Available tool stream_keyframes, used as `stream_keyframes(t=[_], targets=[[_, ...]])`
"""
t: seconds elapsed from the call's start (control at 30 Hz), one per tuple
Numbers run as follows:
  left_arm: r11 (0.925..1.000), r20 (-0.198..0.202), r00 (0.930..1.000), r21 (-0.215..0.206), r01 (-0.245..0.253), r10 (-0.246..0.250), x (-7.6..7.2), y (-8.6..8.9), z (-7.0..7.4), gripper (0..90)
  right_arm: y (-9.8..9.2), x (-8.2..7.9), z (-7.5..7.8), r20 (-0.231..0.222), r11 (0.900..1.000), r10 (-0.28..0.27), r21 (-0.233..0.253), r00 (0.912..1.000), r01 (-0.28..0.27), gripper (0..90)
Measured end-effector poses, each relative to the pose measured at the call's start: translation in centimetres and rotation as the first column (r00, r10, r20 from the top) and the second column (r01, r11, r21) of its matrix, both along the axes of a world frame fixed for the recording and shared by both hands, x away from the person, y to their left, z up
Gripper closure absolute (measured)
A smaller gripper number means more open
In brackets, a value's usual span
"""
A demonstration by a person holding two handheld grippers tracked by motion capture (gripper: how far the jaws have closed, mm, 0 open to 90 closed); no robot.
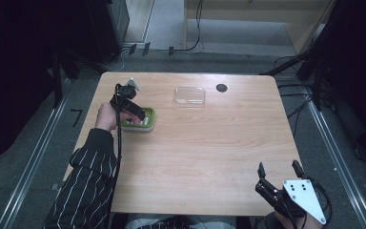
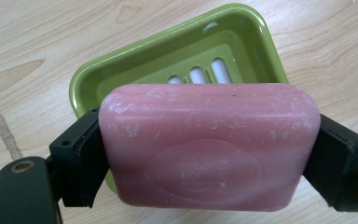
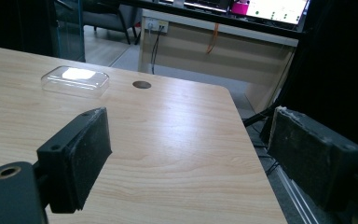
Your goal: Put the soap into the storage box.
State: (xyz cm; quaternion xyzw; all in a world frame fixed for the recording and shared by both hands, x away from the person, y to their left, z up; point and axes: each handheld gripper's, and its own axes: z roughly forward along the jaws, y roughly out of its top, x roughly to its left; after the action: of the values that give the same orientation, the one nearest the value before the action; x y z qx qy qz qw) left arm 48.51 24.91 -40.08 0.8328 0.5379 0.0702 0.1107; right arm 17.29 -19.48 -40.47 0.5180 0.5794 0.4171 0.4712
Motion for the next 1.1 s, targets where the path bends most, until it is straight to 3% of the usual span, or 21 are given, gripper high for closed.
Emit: stream_keyframes(t=[0.23, 0.33, 1.1], targets=[[1.0000, -0.015, 0.9998, 0.000, -0.010, 0.010, 0.7, -0.3, -0.6, 13.2, 0.0, 0.0, 0.0, -0.001, 1.000, -0.001, 0.002, 1.0000, 0.001, 12.8], [0.9997, -0.001, 0.9997, 0.006, -0.026, 0.026, 0.9, -0.4, -0.8, 13.2, 0.0, 0.0, 0.0, 0.000, 1.000, 0.001, 0.000, 1.0000, -0.001, 12.8], [0.9951, -0.012, 0.9953, 0.021, -0.096, 0.096, 1.7, -0.5, -2.3, 13.1, 0.0, 0.0, 0.0, 0.001, 1.000, 0.002, 0.001, 1.0000, -0.002, 12.8]])
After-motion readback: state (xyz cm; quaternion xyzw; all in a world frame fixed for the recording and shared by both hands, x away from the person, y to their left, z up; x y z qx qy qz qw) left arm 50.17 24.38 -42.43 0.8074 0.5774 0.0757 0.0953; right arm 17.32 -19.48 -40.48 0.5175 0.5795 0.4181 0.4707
